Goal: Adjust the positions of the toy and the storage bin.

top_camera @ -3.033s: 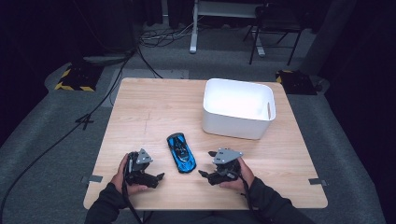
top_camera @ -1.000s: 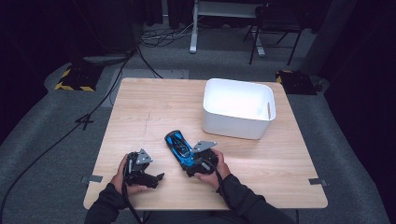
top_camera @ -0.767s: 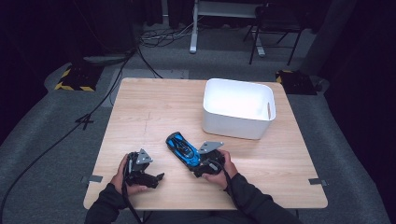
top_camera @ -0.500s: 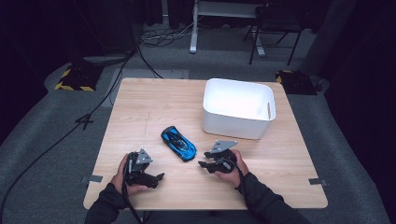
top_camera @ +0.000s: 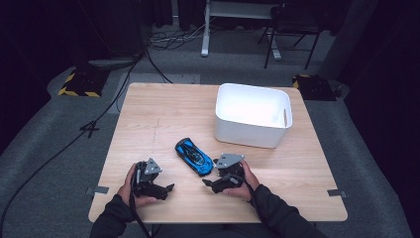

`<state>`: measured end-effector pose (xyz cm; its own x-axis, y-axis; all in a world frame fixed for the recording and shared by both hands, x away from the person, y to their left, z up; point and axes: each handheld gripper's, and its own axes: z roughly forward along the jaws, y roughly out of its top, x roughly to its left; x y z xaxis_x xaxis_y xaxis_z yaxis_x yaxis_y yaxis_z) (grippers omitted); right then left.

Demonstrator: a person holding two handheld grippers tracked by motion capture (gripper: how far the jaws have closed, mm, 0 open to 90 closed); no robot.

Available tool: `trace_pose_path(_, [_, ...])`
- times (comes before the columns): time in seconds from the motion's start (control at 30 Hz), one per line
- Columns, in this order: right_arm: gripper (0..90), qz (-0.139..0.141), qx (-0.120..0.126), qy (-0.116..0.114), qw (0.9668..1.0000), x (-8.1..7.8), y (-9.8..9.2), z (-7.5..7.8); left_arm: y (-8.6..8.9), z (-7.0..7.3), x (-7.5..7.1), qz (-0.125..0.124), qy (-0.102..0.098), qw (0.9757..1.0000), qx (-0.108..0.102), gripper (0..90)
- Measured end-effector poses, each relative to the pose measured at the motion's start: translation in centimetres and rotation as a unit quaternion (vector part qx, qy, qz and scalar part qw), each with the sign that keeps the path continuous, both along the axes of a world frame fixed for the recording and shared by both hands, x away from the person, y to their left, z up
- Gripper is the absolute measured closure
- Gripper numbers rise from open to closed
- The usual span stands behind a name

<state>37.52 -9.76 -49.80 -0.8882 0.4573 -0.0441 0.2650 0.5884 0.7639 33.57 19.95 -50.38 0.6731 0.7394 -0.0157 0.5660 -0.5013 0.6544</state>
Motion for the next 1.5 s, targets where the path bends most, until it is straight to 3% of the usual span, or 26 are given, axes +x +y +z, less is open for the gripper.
trace_pose_path(0.07, [16.7, -0.003, -0.002, -0.002, 1.0000, 0.0, 0.3, -0.1, 0.0, 0.0, 0.0, 0.000, 0.000, 1.0000, 0.000, 0.5])
trace_pose_path(0.1, [16.0, -0.017, -0.007, -0.016, 0.9997, 0.1, 0.9, -0.3, 0.0, 0.0, 0.0, 0.000, 0.000, 1.0000, 0.000, 0.5])
trace_pose_path(0.33, [15.9, -0.048, -0.002, -0.022, 0.9986, 1.2, 2.4, 0.1, 0.0, 0.0, 0.0, 0.000, 0.000, 1.0000, 0.000, 0.5])
trace_pose_path(0.43, [15.4, -0.057, -0.021, -0.015, 0.9980, 1.8, 3.1, 0.0, 0.0, 0.0, 0.0, 0.001, 0.000, 1.0000, 0.000, 0.5])
trace_pose_path(0.53, [13.3, -0.061, -0.019, 0.000, 0.9980, 2.4, 3.6, -0.1, 0.0, 0.0, 0.0, 0.002, 0.001, 1.0000, -0.001, 0.5])
trace_pose_path(0.63, [5.6, -0.061, -0.035, 0.003, 0.9975, 2.9, 3.8, -0.5, 0.0, 0.0, 0.0, 0.000, 0.000, 1.0000, 0.000, 0.5])
trace_pose_path(0.67, [7.3, -0.065, -0.022, 0.026, 0.9973, 3.3, 3.8, -0.7, 0.0, 0.0, 0.0, 0.000, 0.000, 1.0000, 0.000, 0.5])
trace_pose_path(0.73, [10.2, -0.059, -0.020, 0.028, 0.9977, 3.4, 3.7, -0.7, 0.0, 0.0, 0.0, 0.000, 0.000, 1.0000, 0.000, 0.5])
trace_pose_path(0.8, [21.2, -0.038, -0.014, 0.023, 0.9989, 3.3, 3.6, -0.6, 0.0, 0.0, 0.0, 0.000, 0.000, 1.0000, 0.000, 0.5])
trace_pose_path(0.87, [21.3, -0.037, -0.012, 0.024, 0.9989, 3.2, 3.7, -0.5, 0.0, 0.0, 0.0, 0.000, 0.000, 1.0000, 0.000, 0.5])
trace_pose_path(1.0, [22.3, -0.030, -0.018, 0.026, 0.9990, 3.4, 3.4, -0.5, 0.0, 0.0, 0.0, 0.000, 0.000, 1.0000, 0.000, 0.5])
trace_pose_path(1.2, [25.0, -0.045, -0.016, 0.033, 0.9983, 3.2, 1.9, -0.3, 0.0, 0.0, 0.0, 0.001, 0.000, 1.0000, 0.000, 0.5])
trace_pose_path(1.5, [26.4, -0.035, -0.019, 0.032, 0.9987, 1.7, -3.1, -0.2, 0.0, 0.0, 0.0, 0.001, -0.001, 1.0000, 0.000, 0.5])
